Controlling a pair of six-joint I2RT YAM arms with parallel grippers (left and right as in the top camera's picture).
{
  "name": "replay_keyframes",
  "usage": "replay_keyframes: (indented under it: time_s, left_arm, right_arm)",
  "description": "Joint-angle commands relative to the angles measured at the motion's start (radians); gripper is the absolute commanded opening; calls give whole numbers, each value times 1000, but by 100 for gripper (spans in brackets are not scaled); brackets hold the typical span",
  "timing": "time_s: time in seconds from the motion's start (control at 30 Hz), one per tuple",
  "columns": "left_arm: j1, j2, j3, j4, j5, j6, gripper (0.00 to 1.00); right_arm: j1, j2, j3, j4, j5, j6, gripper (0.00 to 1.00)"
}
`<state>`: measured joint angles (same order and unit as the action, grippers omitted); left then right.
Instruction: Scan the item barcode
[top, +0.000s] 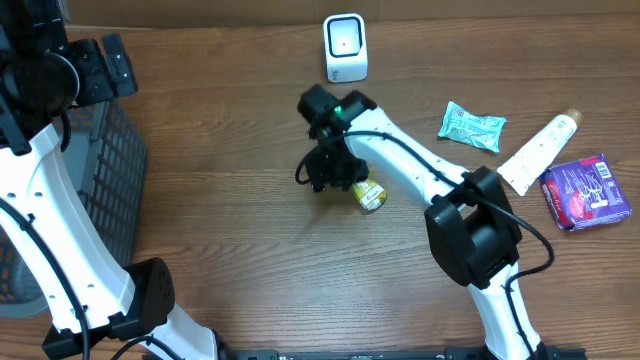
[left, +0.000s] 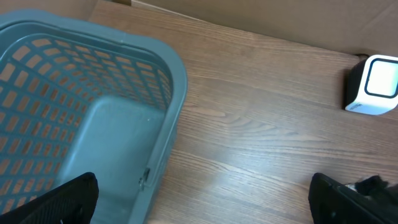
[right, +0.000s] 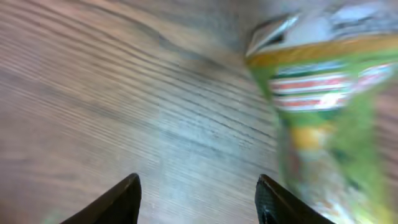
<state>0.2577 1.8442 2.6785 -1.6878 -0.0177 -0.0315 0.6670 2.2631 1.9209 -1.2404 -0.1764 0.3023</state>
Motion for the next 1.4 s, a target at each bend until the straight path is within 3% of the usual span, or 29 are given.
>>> replay_keyframes:
  time_s: [0.0,0.1,0.2,0.37,0.57,0.67,0.97,1.17,1.23,1.37]
  left_arm:
    - [4,7,6,-2,11,-17,100]
    - [4,7,6,-2,11,-17,100]
    - [4,7,6,-2,11,-17,100]
    - [4,7,6,-2,11,-17,100]
    - [4,7,6,-2,11,-17,100]
    - [4,7,6,-2,11,-17,100]
    - [4,7,6,-2,11,-17,100]
    - [4,7,6,-2,11,-17,100]
    - [4,7,6,-2,11,-17,100]
    - [4,7,6,-2,11,-17,100]
  right_arm:
    - [-26,-134,124,-83,147,-195,61]
    - [-60,-152,121,-169,304,-305,62]
    - [-106,-152,68,-202,304,-338,65]
    - [-139,-152,-79,-109,162,-450,67]
    - [-139,-151,-224,35,92,-489,73]
    - [-138,-151,-243,55,-6,-539,73]
    - [-137,-151,-280,87,-8,-518,75]
    - [-137,-151,-395,200,34,-473,62]
    - [-137,-152,-394,224,42,-446,40]
    - [-138,-153,-383,229,39,-394,19]
